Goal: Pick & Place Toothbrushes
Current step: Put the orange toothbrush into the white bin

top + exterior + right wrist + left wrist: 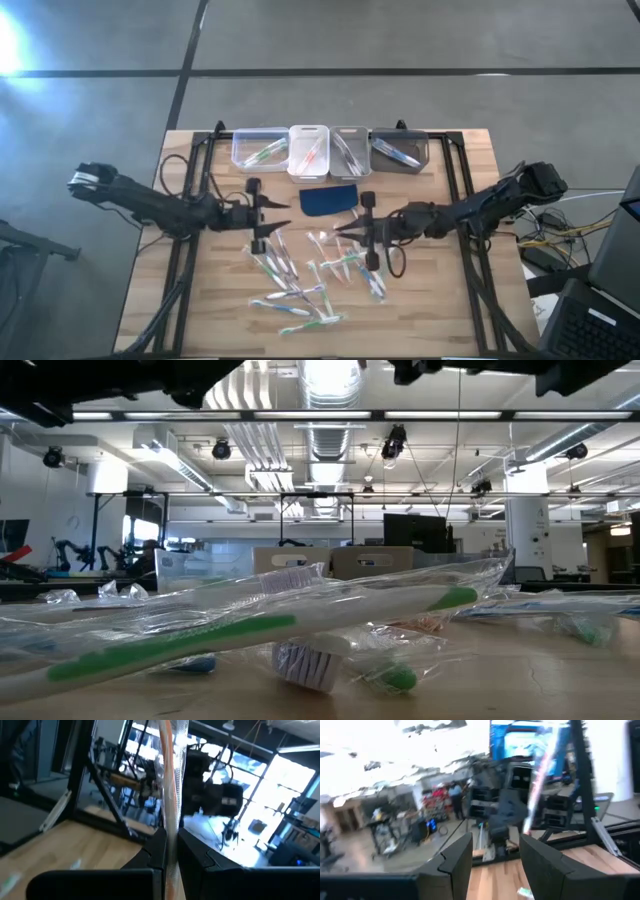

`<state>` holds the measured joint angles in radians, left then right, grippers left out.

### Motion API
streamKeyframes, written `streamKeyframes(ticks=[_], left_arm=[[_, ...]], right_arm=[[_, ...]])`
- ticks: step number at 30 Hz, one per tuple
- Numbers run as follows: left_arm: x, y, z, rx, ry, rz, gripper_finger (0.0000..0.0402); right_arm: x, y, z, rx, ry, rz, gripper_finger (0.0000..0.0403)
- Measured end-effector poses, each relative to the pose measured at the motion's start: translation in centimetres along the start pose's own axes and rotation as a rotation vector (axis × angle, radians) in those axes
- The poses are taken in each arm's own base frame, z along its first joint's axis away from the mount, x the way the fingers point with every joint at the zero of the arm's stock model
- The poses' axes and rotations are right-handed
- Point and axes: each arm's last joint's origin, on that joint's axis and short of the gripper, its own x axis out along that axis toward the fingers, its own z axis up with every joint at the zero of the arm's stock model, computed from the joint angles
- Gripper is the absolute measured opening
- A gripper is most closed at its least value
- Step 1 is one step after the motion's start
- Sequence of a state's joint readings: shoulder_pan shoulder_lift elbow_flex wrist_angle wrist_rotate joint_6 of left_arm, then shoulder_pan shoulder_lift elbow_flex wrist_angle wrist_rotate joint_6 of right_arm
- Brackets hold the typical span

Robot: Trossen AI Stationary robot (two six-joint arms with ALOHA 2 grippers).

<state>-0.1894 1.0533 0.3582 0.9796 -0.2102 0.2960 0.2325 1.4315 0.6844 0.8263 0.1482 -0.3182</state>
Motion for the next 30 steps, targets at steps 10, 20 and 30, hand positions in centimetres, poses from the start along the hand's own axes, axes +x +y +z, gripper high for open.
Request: streamKeyframes(ticks=[10,20,30], left_arm=[[6.8,-1.5,0.5,0.157,-0.008,-0.033,0.0168],[10.1,-2.6,1.2,0.164,-0.08,-0.178,0.0167],[11.9,-3.1,1.0,0.147,-0.084,-0.182,0.0167]], right_arm=[[0.2,0.0,0.4,-0.014,-0.007,0.001,0.0023],[0.1,0.1,0.3,-0.029,-0.006,0.003,0.0023],[0.1,0.1,0.3,-0.033,-0.007,0.002,0.0023]])
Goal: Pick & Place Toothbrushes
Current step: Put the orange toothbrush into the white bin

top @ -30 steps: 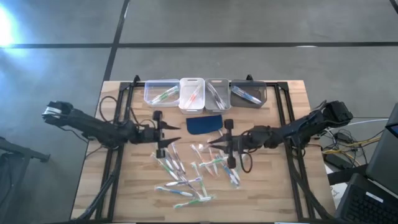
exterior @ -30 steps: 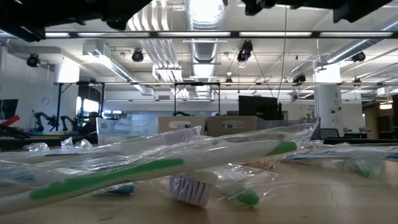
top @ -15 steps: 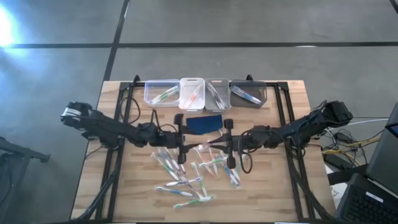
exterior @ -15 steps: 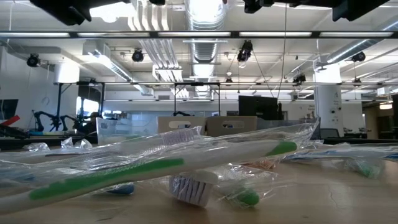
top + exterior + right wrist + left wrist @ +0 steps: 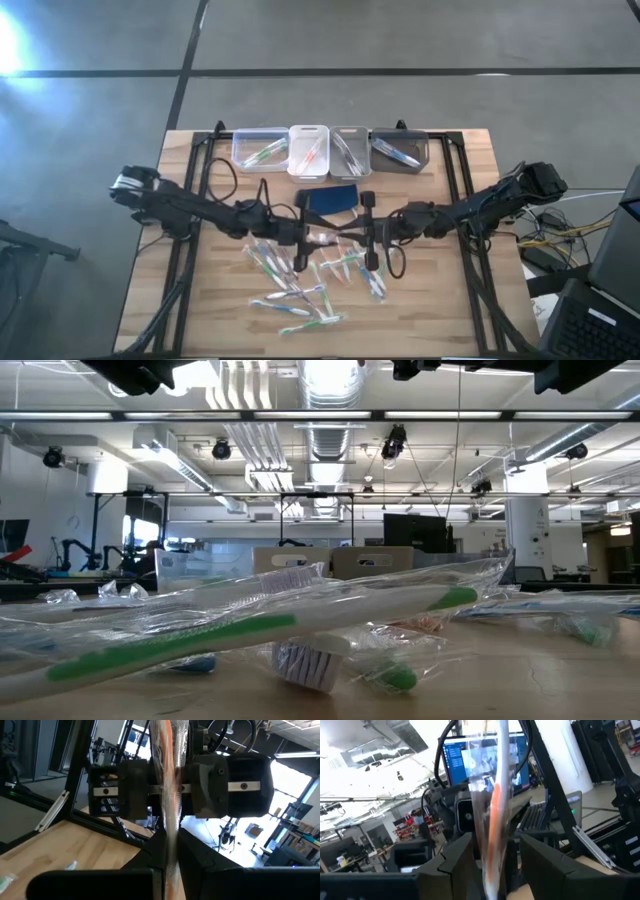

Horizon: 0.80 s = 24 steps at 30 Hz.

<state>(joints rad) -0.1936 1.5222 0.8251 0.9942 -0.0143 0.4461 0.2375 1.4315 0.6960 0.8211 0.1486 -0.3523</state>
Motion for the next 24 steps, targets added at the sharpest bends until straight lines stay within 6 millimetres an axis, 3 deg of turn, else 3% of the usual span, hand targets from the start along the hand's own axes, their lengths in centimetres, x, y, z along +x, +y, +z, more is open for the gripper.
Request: streamKeyframes(ticks=[6,17,24], left_arm=[[0.44,-0.15,-0.3,0.024,0.009,-0.004,0.0155],[0.32,-0.05,-0.11,0.02,0.007,-0.001,0.0026],[0.31,-0.07,-0.18,0.005,0.016,-0.005,0.0031]], right_arm=[[-0.01,0.02,-0.04,-0.001,0.004,0.001,0.0023],[-0.01,0.03,-0.06,0.0,0.006,0.003,0.0023],[-0.01,0.06,-0.14,0.008,0.014,0.005,0.0029]])
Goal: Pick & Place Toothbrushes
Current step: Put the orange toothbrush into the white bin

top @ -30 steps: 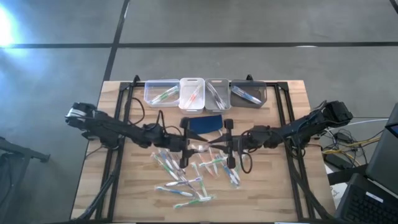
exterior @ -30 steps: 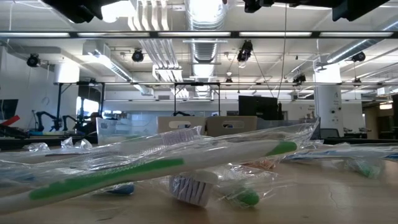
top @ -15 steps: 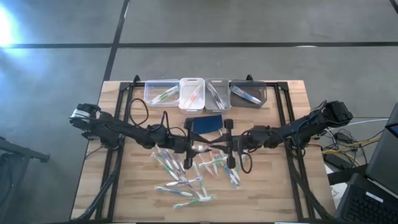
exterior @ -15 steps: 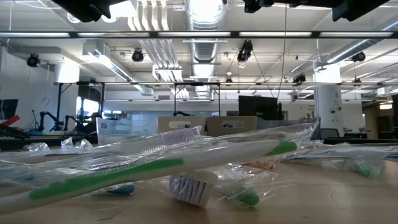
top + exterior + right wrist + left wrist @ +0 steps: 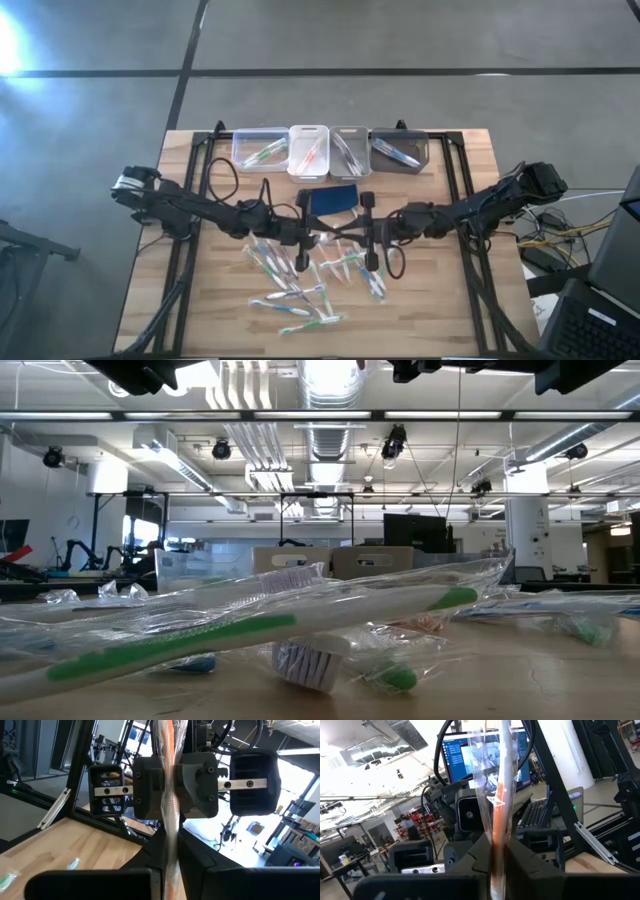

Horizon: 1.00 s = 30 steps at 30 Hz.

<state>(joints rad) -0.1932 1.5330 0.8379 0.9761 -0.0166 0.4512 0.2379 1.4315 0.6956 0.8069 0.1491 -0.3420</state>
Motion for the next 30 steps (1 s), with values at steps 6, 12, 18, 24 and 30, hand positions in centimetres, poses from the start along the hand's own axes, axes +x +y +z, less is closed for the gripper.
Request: streamKeyframes(ticks=[6,12,18,24,30], left_arm=[[0.0,-0.1,-0.1,-0.007,0.011,-0.005,0.0036],[-0.1,-0.1,-0.4,-0.019,0.045,0.003,0.0028],[-0.6,1.0,0.4,-0.09,0.196,0.178,0.0042],[-1.1,3.0,2.4,-0.039,0.425,0.358,0.0026],[-0.8,7.0,4.5,-0.038,0.703,0.591,0.0038]], right_arm=[[0.0,0.0,-0.1,0.057,0.009,-0.001,0.0077],[-0.5,-0.2,0.2,0.057,0.039,0.003,0.0151],[-2.9,-1.1,1.6,0.146,0.156,0.029,0.0205],[-6.3,-2.2,2.7,0.192,0.3,0.011,0.022],[-9.0,-3.3,4.3,0.197,0.297,-0.054,0.0228]])
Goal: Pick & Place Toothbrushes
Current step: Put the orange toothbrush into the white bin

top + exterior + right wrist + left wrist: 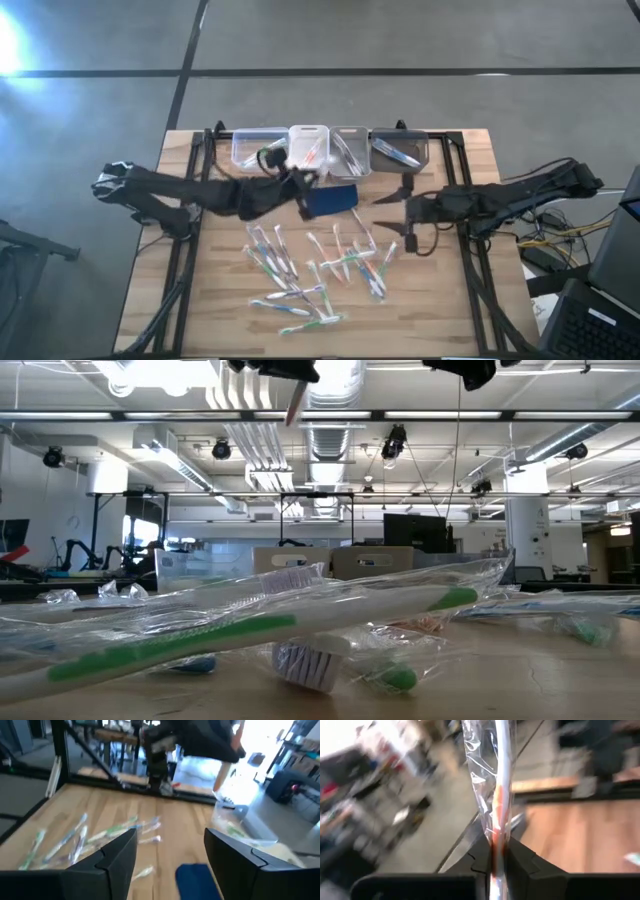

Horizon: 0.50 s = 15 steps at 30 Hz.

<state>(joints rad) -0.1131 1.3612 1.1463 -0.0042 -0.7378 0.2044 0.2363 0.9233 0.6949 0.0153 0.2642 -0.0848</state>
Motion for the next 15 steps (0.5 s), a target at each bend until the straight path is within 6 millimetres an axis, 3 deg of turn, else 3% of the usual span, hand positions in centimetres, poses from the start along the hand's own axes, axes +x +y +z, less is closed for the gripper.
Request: streamKeyframes(ticks=[8,15], left_arm=[[2.3,5.5,1.4,-0.151,0.212,0.057,0.0026],[5.6,8.4,-0.6,-0.24,0.332,0.056,0.0036]], right_arm=[[-2.0,-0.6,1.1,0.022,-0.081,-0.007,0.0247],[-2.2,-0.7,1.2,0.024,-0.088,-0.006,0.0266]])
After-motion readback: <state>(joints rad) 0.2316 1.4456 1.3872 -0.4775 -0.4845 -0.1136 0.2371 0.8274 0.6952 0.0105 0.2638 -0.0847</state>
